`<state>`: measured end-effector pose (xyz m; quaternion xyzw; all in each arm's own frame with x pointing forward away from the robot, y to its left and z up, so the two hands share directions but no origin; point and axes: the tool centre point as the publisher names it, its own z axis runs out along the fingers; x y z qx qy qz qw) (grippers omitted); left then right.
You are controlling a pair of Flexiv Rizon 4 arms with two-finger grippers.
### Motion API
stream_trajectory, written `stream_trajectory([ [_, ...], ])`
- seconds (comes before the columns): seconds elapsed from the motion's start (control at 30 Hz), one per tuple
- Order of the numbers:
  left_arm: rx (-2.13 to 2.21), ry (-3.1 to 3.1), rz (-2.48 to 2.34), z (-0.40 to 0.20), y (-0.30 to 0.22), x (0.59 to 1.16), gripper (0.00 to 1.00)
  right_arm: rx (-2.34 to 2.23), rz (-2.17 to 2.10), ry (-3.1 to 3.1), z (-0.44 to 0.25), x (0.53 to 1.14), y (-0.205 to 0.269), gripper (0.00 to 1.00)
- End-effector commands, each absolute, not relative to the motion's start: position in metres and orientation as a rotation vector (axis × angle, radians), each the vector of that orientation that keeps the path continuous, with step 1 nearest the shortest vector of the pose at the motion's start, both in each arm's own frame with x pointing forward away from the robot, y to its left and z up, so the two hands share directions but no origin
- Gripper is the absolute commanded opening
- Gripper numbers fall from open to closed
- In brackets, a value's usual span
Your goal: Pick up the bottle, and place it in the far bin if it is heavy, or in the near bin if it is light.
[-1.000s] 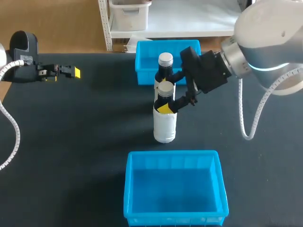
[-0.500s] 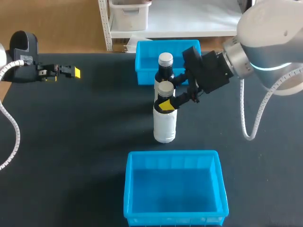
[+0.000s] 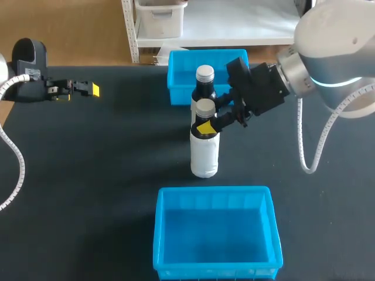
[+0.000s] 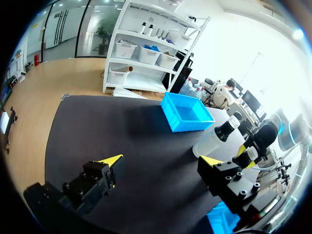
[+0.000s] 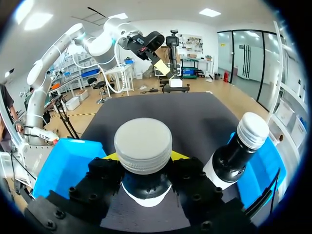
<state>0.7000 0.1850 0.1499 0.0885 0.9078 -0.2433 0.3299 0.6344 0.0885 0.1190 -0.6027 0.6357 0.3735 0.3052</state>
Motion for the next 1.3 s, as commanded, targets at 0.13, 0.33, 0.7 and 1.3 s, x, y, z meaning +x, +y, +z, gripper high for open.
stream_trajectory([
  [0.13,0.231,2.374,-0.636,0.15,0.185,0.7,1.0,-1.585,0.961,1.677,0.13,0.629,0.078,0.0],
  [0.33,0.231,2.374,-0.636,0.15,0.185,0.7,1.0,-1.568,0.902,1.682,0.15,0.632,0.06,0.0],
  [0.7,0.231,2.374,-0.636,0.15,0.185,0.7,1.0,-1.534,0.796,1.734,0.18,0.641,0.014,0.0],
  [1.3,0.231,2.374,-0.636,0.15,0.185,0.7,1.0,-1.364,0.669,1.847,0.184,0.673,-0.073,0.0],
])
